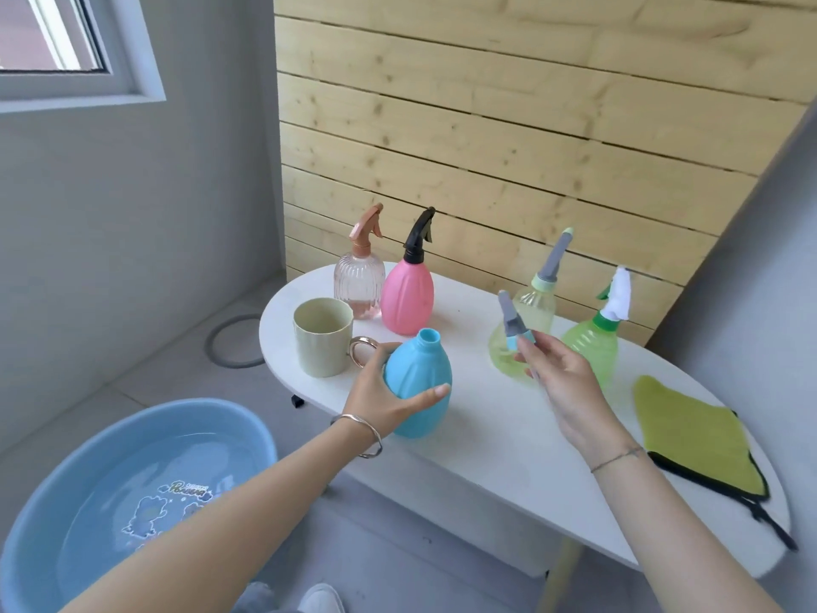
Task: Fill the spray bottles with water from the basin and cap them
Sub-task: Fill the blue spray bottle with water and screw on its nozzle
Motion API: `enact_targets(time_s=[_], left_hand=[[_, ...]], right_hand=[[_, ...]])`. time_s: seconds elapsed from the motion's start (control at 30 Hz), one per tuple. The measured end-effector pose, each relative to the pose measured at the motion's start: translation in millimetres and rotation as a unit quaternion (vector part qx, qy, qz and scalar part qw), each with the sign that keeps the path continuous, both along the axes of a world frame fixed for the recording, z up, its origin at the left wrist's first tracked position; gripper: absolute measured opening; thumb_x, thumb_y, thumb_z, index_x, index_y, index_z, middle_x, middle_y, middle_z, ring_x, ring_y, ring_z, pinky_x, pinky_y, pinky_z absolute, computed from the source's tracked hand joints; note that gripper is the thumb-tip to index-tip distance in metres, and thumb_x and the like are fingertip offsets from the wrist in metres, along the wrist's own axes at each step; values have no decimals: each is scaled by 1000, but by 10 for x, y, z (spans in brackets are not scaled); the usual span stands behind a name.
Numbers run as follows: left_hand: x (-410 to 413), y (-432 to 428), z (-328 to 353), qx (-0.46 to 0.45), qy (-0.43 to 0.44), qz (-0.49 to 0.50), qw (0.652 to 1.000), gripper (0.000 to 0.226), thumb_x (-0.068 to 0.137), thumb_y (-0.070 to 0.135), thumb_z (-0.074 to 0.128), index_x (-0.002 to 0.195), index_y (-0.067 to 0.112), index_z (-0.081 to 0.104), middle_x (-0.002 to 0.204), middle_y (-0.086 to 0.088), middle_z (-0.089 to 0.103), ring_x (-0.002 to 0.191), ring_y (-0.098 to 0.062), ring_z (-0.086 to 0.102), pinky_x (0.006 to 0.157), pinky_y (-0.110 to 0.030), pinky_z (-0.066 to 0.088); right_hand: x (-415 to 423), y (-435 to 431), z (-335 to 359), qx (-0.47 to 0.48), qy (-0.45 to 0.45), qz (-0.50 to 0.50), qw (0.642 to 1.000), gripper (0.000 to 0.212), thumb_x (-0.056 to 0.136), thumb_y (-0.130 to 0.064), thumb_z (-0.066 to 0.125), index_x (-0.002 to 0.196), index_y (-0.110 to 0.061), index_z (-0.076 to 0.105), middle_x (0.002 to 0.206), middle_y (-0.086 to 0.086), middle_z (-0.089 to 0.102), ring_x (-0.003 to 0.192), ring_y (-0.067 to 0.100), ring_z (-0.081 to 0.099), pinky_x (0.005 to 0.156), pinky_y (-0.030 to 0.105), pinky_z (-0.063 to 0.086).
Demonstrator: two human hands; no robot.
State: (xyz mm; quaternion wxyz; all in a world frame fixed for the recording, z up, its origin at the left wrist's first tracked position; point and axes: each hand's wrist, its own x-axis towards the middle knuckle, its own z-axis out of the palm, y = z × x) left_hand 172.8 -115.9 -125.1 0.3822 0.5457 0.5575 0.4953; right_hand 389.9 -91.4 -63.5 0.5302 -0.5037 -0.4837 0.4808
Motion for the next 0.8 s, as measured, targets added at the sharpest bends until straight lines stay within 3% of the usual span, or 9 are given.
enact_targets(time_s=[0.13, 0.2, 0.3, 0.43, 0.6, 0.7, 0.8], left_hand=[[117, 48, -39, -1, -3, 7, 1000, 85, 44, 67, 77, 115, 30, 50, 106, 10, 63, 99, -4, 61, 82, -23, 51], [142, 48, -47, 2, -3, 8, 1000, 84, 44, 67, 77, 115, 31, 50, 106, 11, 62, 98, -1, 61, 78, -17, 49], [154, 59, -61, 7, 4, 2, 1000, 83, 45, 68, 76, 114, 31, 49, 106, 12, 62, 98, 0, 60, 76, -13, 47], [120, 79, -65, 1, 19, -16, 1000, 79, 51, 63, 80, 114, 31, 45, 107, 11, 61, 98, -1, 59, 74, -12, 45], [103, 93, -78, -8, 18, -26, 999, 71, 59, 53, 85, 111, 31, 43, 107, 10, 60, 98, 0, 59, 73, -10, 45], [119, 84, -75, -15, 12, -23, 1000, 80, 49, 65, 81, 111, 33, 42, 107, 11, 60, 99, -3, 60, 75, -14, 47], [121, 87, -80, -17, 13, -23, 1000, 84, 45, 71, 76, 111, 33, 41, 109, 11, 60, 101, -4, 59, 79, -18, 47]], right_hand=[[-20, -50, 402, 26, 135, 11, 990, 16, 82, -30, 64, 95, -22, 63, 95, -3, 64, 92, 9, 63, 87, 22, 43], [-84, -80, 557, 66, 134, 14, 989, 34, 67, -42, 68, 95, -24, 64, 94, -5, 66, 90, 4, 63, 86, 21, 42], [-175, -78, 715, 125, 126, 12, 984, 43, 66, -46, 68, 103, -23, 66, 100, -8, 67, 94, 4, 60, 86, 20, 43], [-305, -43, 822, 164, 96, 19, 982, 35, 82, -37, 62, 113, -20, 64, 103, -13, 68, 97, 2, 59, 82, 17, 43], [-481, 4, 811, 181, 72, 22, 981, 18, 93, -18, 58, 110, -21, 64, 96, -15, 69, 90, -6, 62, 86, 12, 45], [-569, 28, 755, 197, 50, 34, 978, 20, 92, -11, 59, 112, -12, 62, 98, -7, 67, 87, -8, 62, 80, 7, 44], [-609, 72, 624, 180, -35, 91, 979, 21, 91, -12, 61, 111, -14, 62, 102, -10, 68, 93, -8, 62, 82, 8, 43]])
